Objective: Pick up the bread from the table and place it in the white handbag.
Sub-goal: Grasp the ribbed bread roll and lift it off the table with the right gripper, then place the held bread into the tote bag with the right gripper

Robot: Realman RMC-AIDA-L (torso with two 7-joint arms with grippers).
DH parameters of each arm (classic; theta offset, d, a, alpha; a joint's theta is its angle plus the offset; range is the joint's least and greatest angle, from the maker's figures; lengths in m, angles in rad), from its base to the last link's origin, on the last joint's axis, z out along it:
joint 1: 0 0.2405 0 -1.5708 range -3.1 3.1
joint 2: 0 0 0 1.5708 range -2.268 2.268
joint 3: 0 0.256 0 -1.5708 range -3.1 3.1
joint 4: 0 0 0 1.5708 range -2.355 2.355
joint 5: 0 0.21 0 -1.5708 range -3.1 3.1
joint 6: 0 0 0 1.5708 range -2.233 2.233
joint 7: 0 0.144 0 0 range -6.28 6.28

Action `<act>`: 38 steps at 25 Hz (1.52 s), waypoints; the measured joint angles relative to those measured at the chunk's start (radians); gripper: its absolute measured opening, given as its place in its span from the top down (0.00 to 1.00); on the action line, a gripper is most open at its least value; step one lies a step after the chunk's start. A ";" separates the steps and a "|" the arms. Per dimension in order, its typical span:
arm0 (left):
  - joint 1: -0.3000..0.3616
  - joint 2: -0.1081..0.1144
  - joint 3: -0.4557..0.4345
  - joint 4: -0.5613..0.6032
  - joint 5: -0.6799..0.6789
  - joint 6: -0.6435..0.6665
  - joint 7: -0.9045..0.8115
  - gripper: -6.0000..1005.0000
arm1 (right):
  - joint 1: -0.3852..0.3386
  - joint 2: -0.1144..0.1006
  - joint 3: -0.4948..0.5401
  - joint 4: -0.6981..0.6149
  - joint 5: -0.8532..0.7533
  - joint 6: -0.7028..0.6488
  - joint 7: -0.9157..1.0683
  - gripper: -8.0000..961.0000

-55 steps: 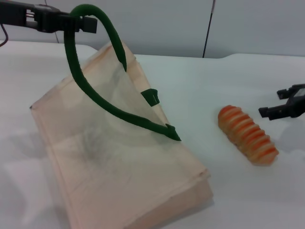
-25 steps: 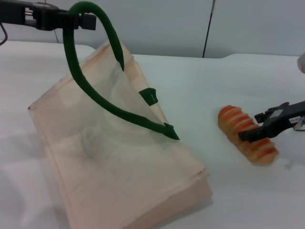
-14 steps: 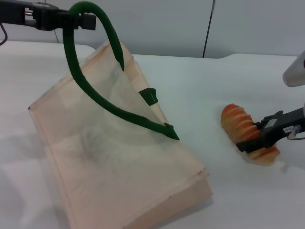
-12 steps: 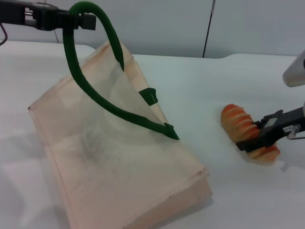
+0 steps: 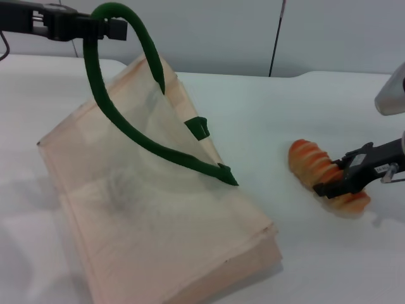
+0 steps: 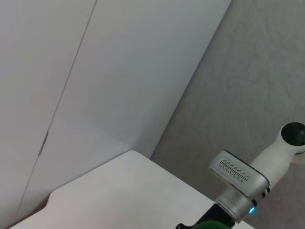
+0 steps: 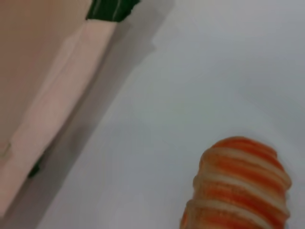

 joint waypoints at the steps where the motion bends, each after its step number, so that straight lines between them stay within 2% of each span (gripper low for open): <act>1: 0.000 0.000 0.000 0.000 0.000 0.000 0.000 0.85 | 0.000 -0.001 0.000 -0.002 0.006 0.005 -0.005 0.23; 6: 0.000 0.000 0.000 0.000 0.001 0.000 0.000 0.85 | -0.001 -0.003 0.017 -0.007 0.032 0.006 -0.015 0.27; 11: -0.002 0.000 0.000 0.003 0.001 0.001 0.001 0.85 | -0.007 -0.012 0.111 -0.010 0.086 0.017 -0.069 0.30; 16: -0.019 0.000 0.000 0.007 0.002 0.005 0.002 0.85 | 0.008 -0.031 0.165 -0.011 0.202 0.136 -0.175 0.32; 20: -0.046 0.000 0.000 0.007 0.011 0.006 0.001 0.85 | 0.052 -0.017 0.142 -0.010 0.214 0.157 -0.199 0.35; 25: -0.070 0.000 0.001 0.010 0.014 0.006 0.001 0.85 | 0.114 0.004 0.052 0.001 0.215 0.141 -0.207 0.42; 30: -0.082 -0.006 0.002 0.011 0.014 0.006 0.002 0.85 | 0.153 0.007 -0.007 0.013 0.236 0.128 -0.209 0.47; 38: -0.088 -0.009 0.002 0.017 0.012 0.004 0.006 0.85 | 0.250 0.016 -0.051 0.151 0.247 0.102 -0.225 0.53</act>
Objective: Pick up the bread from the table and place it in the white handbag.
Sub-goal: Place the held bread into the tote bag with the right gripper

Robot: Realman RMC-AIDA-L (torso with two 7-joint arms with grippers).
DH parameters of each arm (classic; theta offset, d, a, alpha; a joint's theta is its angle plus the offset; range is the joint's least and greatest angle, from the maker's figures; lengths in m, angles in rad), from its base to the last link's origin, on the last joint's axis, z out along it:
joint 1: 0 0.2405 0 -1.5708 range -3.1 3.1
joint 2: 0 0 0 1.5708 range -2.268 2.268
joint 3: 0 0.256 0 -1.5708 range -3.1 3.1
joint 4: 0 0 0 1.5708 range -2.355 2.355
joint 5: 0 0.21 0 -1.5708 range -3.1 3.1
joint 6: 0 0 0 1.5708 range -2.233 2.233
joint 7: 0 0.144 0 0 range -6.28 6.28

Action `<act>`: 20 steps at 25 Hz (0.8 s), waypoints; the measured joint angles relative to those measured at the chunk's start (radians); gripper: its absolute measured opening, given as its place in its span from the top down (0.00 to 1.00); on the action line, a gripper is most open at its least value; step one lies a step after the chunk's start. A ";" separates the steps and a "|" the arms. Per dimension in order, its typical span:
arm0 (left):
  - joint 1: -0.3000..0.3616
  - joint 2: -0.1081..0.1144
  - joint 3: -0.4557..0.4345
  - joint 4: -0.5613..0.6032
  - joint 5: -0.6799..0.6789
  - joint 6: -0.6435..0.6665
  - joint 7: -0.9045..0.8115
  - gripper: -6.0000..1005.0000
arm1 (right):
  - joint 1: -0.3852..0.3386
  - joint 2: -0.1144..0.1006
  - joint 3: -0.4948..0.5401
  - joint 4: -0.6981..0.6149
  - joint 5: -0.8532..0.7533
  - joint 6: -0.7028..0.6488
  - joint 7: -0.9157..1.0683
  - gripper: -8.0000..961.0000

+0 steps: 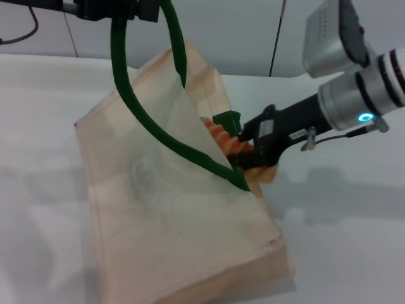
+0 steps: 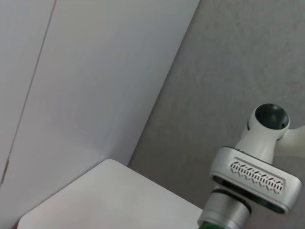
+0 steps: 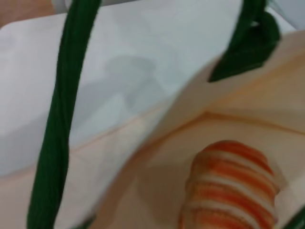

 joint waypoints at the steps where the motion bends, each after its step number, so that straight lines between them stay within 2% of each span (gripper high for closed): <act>1: 0.000 0.000 0.000 0.004 -0.001 0.000 0.000 0.85 | 0.006 0.001 -0.001 0.016 0.015 -0.011 0.000 0.53; 10: -0.011 -0.002 -0.001 0.022 -0.006 -0.004 0.006 0.84 | 0.011 0.002 -0.015 0.113 0.117 -0.138 0.000 0.58; 20: -0.014 -0.002 -0.002 0.022 -0.009 -0.004 0.008 0.84 | 0.029 0.002 -0.015 0.154 0.121 -0.061 -0.008 0.64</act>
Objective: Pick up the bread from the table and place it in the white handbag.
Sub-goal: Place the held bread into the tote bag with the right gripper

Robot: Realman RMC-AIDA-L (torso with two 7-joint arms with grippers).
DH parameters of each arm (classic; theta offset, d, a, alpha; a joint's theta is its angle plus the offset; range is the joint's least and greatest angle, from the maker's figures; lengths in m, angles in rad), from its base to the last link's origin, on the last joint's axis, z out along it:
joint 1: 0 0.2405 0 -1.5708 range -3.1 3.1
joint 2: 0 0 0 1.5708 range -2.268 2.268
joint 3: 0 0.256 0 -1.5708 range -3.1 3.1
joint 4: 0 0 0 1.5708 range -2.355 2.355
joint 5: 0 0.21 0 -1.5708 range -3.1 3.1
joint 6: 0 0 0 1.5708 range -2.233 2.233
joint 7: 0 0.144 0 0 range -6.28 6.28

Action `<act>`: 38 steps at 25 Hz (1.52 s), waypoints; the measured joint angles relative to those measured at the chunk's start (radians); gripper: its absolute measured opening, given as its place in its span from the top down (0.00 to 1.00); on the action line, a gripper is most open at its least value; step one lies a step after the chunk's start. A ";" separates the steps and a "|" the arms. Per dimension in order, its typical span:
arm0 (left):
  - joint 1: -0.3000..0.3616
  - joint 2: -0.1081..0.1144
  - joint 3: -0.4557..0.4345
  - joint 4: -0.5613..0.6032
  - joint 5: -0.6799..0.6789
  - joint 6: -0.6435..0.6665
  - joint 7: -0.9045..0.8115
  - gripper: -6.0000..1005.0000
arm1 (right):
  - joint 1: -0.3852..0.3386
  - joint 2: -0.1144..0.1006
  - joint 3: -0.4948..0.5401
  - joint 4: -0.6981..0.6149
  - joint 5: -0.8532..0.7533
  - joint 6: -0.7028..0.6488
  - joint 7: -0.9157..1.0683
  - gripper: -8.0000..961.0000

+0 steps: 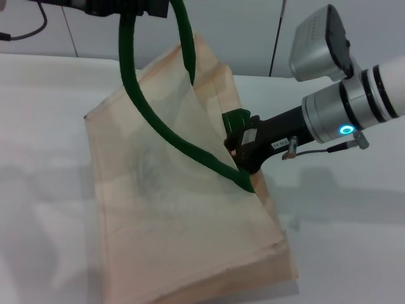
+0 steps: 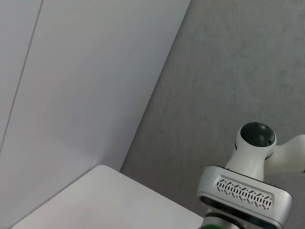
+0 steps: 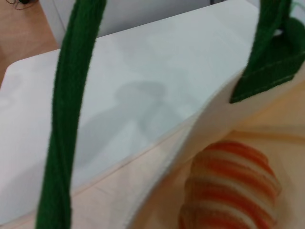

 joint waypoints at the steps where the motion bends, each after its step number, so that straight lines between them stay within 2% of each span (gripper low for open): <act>1: 0.000 0.000 0.000 0.000 0.000 0.000 0.000 0.84 | 0.002 0.000 0.001 0.006 0.000 0.005 -0.001 0.65; 13: 0.000 0.000 0.000 0.000 -0.002 0.000 0.000 0.84 | 0.005 -0.002 -0.003 0.019 0.026 0.004 -0.004 0.68; 18: 0.003 0.000 0.000 0.000 -0.002 0.000 0.000 0.84 | -0.002 -0.004 -0.001 0.018 0.027 -0.019 0.003 0.42; 24: 0.004 0.000 0.000 0.000 -0.002 -0.001 0.000 0.84 | -0.009 -0.006 -0.009 0.019 0.026 -0.049 0.005 0.18; 29: 0.008 0.000 0.000 0.000 -0.001 -0.009 0.000 0.84 | -0.021 -0.007 -0.009 0.017 0.021 -0.089 0.006 0.07; 34: 0.020 -0.005 0.000 0.000 0.004 -0.027 0.001 0.83 | -0.070 -0.019 0.005 -0.027 0.022 -0.159 0.023 0.07; 38: 0.024 -0.009 0.000 0.000 0.004 -0.029 0.002 0.83 | -0.147 -0.021 0.026 -0.135 0.023 -0.234 0.084 0.07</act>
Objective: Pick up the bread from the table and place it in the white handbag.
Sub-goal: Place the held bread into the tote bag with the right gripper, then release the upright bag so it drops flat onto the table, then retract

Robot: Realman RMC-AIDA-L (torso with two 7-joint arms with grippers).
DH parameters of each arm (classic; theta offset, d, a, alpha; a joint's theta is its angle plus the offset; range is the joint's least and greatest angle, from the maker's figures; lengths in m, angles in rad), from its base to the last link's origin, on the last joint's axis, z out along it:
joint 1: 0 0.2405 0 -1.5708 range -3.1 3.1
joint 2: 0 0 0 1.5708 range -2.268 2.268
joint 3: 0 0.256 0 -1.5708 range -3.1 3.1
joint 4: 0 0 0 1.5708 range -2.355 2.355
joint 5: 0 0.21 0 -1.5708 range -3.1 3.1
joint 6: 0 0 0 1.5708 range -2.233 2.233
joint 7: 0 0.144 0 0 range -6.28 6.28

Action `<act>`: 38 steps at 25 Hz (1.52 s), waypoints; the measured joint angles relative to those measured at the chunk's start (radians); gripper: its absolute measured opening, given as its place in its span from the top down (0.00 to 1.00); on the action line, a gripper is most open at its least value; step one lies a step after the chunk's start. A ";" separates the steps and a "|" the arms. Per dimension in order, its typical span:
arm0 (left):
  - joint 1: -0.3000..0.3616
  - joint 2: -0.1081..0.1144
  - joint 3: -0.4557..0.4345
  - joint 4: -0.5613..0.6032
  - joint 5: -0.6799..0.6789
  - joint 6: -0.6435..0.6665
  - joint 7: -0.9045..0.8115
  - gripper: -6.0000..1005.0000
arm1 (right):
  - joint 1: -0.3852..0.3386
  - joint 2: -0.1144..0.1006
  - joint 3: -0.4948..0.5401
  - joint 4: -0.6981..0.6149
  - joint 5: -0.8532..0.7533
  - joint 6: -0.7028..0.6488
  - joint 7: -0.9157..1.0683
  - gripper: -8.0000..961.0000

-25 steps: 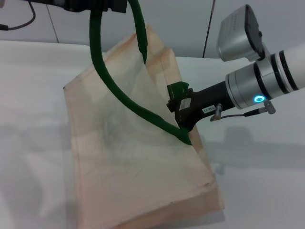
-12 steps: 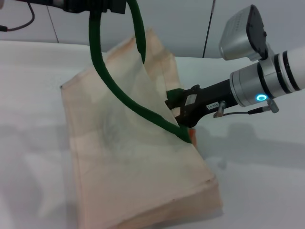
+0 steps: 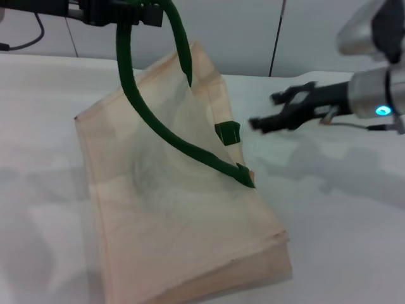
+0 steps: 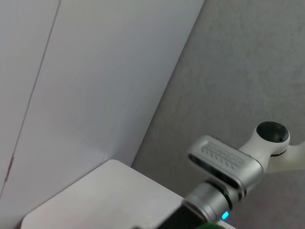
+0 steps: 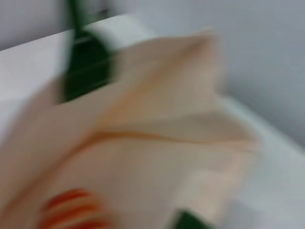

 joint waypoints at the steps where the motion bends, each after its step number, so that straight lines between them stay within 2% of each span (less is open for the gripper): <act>1: 0.000 -0.001 0.000 0.000 -0.001 0.000 0.000 0.83 | -0.017 0.000 0.013 -0.024 0.001 -0.025 0.011 0.07; 4: 0.002 -0.002 0.000 0.000 -0.002 -0.007 0.000 0.83 | -0.046 0.004 0.089 -0.045 0.001 -0.095 0.011 0.07; 5: 0.002 -0.003 0.000 0.000 -0.002 -0.013 0.000 0.83 | -0.057 0.004 0.153 -0.045 0.002 -0.129 0.006 0.07; 14: 0.002 -0.017 -0.001 0.000 -0.004 -0.040 -0.016 0.83 | -0.090 0.004 0.316 -0.041 0.004 -0.137 -0.040 0.07; 22: 0.002 -0.029 0.000 0.000 -0.004 -0.076 -0.007 0.83 | -0.115 0.006 0.329 -0.036 0.063 -0.133 -0.071 0.07; 27: 0.002 -0.029 0.000 0.000 0.000 -0.077 -0.005 0.59 | -0.125 0.005 0.328 -0.034 0.091 -0.123 -0.087 0.07; 30: 0.002 -0.028 0.000 -0.001 0.003 -0.077 -0.007 0.35 | -0.126 0.004 0.330 -0.035 0.093 -0.123 -0.088 0.07; 38: -0.007 -0.016 0.002 -0.005 0.070 -0.113 -0.084 0.20 | -0.126 0.004 0.331 -0.035 0.093 -0.127 -0.088 0.07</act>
